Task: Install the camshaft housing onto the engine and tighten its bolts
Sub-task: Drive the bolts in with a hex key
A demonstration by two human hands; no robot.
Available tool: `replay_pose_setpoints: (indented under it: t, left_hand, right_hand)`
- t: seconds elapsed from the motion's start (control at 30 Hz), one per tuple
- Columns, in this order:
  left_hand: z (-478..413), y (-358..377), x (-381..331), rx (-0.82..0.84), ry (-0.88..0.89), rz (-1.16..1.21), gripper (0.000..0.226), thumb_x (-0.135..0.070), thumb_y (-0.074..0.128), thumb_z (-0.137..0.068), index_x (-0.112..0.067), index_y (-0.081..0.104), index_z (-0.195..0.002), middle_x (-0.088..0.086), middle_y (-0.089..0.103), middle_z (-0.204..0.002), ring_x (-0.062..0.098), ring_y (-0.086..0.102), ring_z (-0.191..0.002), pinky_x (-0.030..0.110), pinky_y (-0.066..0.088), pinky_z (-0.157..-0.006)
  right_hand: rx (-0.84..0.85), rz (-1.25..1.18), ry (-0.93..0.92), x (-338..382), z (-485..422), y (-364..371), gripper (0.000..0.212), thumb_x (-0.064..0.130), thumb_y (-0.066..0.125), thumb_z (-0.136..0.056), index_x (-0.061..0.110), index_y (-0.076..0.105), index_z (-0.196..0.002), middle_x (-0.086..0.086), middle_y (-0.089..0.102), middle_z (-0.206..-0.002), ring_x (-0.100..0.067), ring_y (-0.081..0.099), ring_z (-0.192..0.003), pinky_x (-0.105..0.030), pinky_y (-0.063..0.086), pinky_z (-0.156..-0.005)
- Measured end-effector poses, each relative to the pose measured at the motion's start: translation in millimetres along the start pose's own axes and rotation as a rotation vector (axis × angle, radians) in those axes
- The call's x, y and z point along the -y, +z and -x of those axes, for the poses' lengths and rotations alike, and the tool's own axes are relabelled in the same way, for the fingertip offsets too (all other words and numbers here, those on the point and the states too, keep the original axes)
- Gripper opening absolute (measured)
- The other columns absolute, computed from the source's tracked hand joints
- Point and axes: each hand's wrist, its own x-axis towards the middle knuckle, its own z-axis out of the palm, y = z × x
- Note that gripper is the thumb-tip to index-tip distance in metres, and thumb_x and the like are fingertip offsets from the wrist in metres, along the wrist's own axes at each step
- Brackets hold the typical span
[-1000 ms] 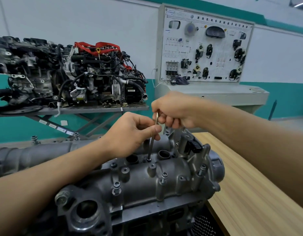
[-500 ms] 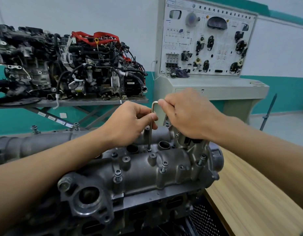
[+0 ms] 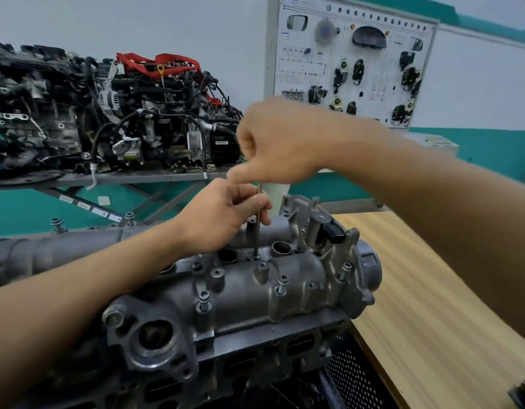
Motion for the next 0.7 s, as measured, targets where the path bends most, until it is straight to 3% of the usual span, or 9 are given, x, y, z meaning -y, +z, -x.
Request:
replay_pose_setpoints:
  t: [0.07,0.13,0.2,0.3,0.4,0.47,0.6,0.7]
  left_hand:
    - [-0.6,-0.9,0.4,0.004,0.005,0.016,0.029,-0.029,0.056,-0.102,-0.016,0.076,-0.085,0.028,0.07,-0.087,0.041,0.051,-0.067,0.049,0.048,-0.072]
    - [-0.7,-1.0,-2.3,0.012,0.0,0.019,0.029,-0.029,0.057,-0.102,-0.016,0.076,-0.083,0.031,0.067,-0.087,0.036,0.045,-0.062,0.045,0.042,-0.063]
    - [1.6,-0.5,-6.6,0.03,-0.002,0.021,0.03,-0.029,0.056,-0.102,-0.015,0.076,-0.084,0.034,0.065,-0.088,0.04,0.055,-0.067,0.054,0.047,-0.07]
    - [3.5,-0.1,-8.9,0.036,-0.013,0.025,0.031,-0.027,0.054,-0.103,-0.012,0.076,-0.086,0.034,0.067,-0.089,0.046,0.06,-0.077,0.058,0.048,-0.08]
    - [4.0,1.1,-9.3,0.049,-0.01,-0.002,0.032,-0.024,0.052,-0.103,-0.012,0.075,-0.085,0.034,0.067,-0.089,0.046,0.057,-0.075,0.056,0.047,-0.077]
    - [3.8,1.1,-9.5,0.06,-0.005,0.001,0.032,-0.024,0.052,-0.103,-0.011,0.075,-0.084,0.035,0.067,-0.089,0.046,0.056,-0.075,0.057,0.047,-0.078]
    - [2.5,0.7,-9.9,0.081,0.0,-0.028,0.035,-0.029,0.053,-0.103,-0.015,0.075,-0.081,0.035,0.065,-0.087,0.045,0.055,-0.073,0.055,0.047,-0.076]
    - [2.4,1.5,-11.2,0.097,0.017,-0.052,0.035,-0.03,0.052,-0.103,-0.017,0.074,-0.079,0.033,0.065,-0.085,0.045,0.056,-0.074,0.054,0.048,-0.076]
  right_hand:
    - [0.231,-0.169,-0.038,-18.7,7.3,-4.9,0.03,0.05,0.07,-0.086,0.022,0.075,-0.093,0.006,0.073,-0.082,-0.011,0.066,-0.075,-0.031,0.053,-0.07]
    - [0.289,-0.283,-0.073,-31.5,13.3,2.7,0.022,0.04,0.069,-0.091,0.022,0.077,-0.099,0.006,0.076,-0.087,-0.01,0.069,-0.08,-0.025,0.054,-0.074]
    - [0.218,-0.38,-0.084,-38.2,14.2,12.1,0.019,0.033,0.067,-0.094,0.018,0.078,-0.092,0.003,0.076,-0.079,-0.008,0.069,-0.072,-0.021,0.054,-0.066]
    - [0.146,-0.409,-0.047,-36.6,7.8,23.5,0.03,0.037,0.065,-0.095,0.014,0.074,-0.077,0.002,0.072,-0.065,0.002,0.058,-0.051,-0.009,0.04,-0.05]
    - [0.121,-0.307,0.021,-27.8,-1.6,36.4,0.049,0.034,0.055,-0.099,0.004,0.065,-0.061,-0.003,0.065,-0.05,-0.004,0.051,-0.041,-0.014,0.039,-0.046]
    - [0.125,-0.363,0.164,-21.9,-4.1,49.7,0.047,0.024,0.048,-0.097,0.004,0.058,-0.056,-0.005,0.06,-0.045,-0.007,0.046,-0.034,-0.016,0.036,-0.039]
    - [0.12,-1.001,0.597,-20.7,3.0,62.8,0.026,0.019,0.048,-0.092,0.012,0.052,-0.067,-0.002,0.047,-0.046,-0.012,0.039,-0.035,-0.016,0.022,-0.037]
    - [0.212,-1.424,0.733,-27.9,9.2,59.3,0.025,0.012,0.046,-0.093,0.016,0.047,-0.069,0.005,0.038,-0.044,-0.005,0.039,-0.034,-0.014,0.025,-0.033]
